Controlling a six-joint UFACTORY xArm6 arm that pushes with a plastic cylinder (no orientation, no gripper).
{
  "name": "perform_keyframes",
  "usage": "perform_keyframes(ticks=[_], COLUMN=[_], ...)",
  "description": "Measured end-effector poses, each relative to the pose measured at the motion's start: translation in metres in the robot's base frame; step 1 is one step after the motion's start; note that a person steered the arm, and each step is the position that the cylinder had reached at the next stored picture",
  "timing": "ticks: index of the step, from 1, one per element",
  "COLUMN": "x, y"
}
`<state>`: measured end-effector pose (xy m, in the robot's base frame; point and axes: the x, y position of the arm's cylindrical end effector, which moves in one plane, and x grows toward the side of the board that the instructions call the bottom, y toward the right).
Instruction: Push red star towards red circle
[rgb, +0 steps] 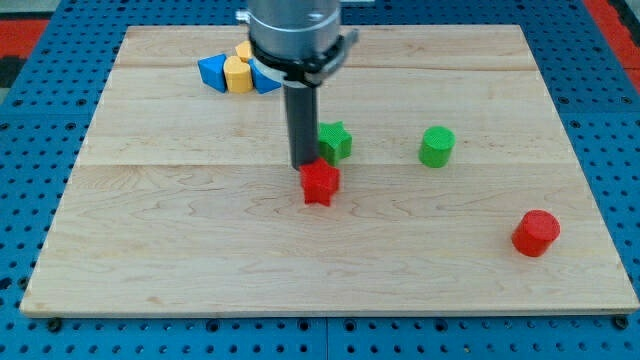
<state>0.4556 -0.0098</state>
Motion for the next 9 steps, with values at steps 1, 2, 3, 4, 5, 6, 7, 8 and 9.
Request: perform_keyframes(ticks=[1,2,3,4,5,6,7,8,9], x=[0.042,0.017,0.06,0.107,0.117,0.124,0.117,0.101,0.09], y=[0.046,0.021,-0.011,0.033,0.104,0.108,0.053,0.071,0.106])
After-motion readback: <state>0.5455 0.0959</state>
